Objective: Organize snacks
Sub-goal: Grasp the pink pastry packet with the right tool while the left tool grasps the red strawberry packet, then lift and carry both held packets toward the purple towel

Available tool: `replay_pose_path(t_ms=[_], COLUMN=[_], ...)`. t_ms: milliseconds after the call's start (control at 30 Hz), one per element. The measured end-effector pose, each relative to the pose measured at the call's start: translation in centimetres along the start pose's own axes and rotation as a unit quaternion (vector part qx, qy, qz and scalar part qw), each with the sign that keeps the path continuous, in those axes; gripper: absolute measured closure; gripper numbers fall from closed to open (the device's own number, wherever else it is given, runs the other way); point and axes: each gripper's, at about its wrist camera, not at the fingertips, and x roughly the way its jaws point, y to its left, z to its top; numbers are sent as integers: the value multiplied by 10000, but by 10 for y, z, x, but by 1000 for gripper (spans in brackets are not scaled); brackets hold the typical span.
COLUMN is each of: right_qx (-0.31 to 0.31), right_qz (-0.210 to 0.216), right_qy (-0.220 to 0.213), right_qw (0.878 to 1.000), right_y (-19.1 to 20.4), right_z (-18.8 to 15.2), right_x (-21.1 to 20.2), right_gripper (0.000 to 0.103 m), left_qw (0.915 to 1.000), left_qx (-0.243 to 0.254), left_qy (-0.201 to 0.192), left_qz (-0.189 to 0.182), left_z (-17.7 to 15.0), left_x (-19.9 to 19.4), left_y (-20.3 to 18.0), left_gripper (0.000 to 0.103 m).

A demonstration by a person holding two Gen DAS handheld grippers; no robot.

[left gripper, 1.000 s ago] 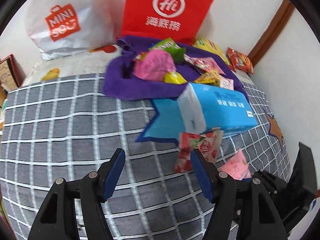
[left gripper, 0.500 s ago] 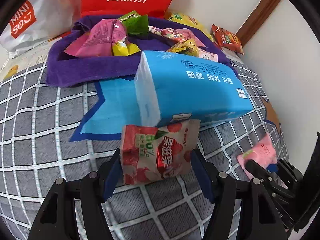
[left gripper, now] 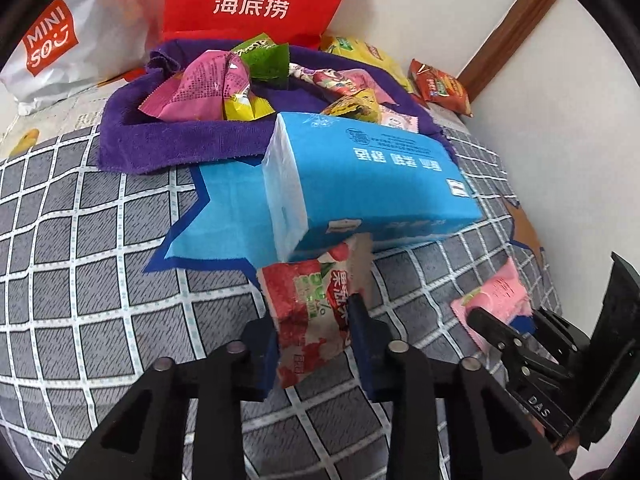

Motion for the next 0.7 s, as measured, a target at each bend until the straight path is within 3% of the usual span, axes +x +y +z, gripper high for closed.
replay_pose_path(t_ms=[200, 700], right_qx=[-119, -298], right_qz=[-28, -145], right_qy=[-112, -375], right_qw=[9999, 9987], right_y=[10, 30], right_z=[5, 21], right_x=[-12, -40], right_gripper=[70, 70], left_qw=[9998, 9981], left_qx=[57, 138], left_qy=[-161, -568], left_qz=[-119, -169], left_z=[-6, -7], left_x=[-17, -57], left_y=[-1, -5], left_gripper=[87, 88])
